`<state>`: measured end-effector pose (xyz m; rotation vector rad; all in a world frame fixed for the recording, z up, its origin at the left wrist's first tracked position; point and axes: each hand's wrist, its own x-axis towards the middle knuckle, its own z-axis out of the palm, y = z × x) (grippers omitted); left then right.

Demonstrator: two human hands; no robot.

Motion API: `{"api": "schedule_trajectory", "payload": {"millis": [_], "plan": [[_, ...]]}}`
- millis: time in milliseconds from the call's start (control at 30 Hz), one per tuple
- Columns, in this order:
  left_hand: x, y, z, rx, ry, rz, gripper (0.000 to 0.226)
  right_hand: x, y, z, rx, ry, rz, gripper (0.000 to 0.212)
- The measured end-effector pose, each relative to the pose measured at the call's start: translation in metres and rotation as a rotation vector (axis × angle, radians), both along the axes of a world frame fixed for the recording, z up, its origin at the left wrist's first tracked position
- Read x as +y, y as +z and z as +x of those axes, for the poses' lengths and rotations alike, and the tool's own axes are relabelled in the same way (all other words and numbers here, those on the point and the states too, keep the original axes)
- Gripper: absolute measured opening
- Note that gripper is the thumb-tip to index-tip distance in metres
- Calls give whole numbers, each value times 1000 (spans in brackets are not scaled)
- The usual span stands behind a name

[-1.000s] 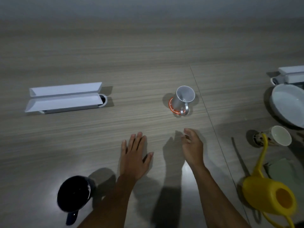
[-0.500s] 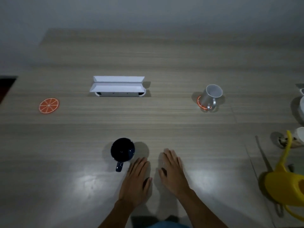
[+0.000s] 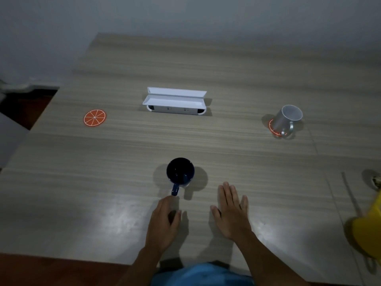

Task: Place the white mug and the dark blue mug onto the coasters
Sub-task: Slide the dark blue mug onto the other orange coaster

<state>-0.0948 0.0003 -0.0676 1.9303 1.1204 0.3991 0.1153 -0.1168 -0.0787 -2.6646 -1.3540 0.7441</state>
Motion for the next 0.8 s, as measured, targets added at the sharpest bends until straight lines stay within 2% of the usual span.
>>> {"api": "schedule_trajectory", "payload": {"millis": [100, 200, 300, 433, 567, 700, 800], "plan": [[9, 17, 8, -152, 166, -205, 43, 1, 2, 1, 16, 9, -20, 74], [20, 33, 17, -272, 226, -308, 27, 2, 5, 0, 19, 9, -22, 74], [27, 41, 23, -317, 231, -391, 10, 3, 9, -4, -7, -14, 7, 74], [28, 44, 28, -297, 170, -453, 17, 10, 16, -12, -10, -64, 25, 71], [34, 44, 25, -385, 250, -526, 21, 18, 22, -22, -24, -92, 15, 68], [52, 46, 14, -471, 319, -548, 24, 37, 27, -38, -60, -22, 89, 59], [72, 47, 0, -515, 380, -537, 29, 68, 28, -54, -52, 61, 105, 61]]}}
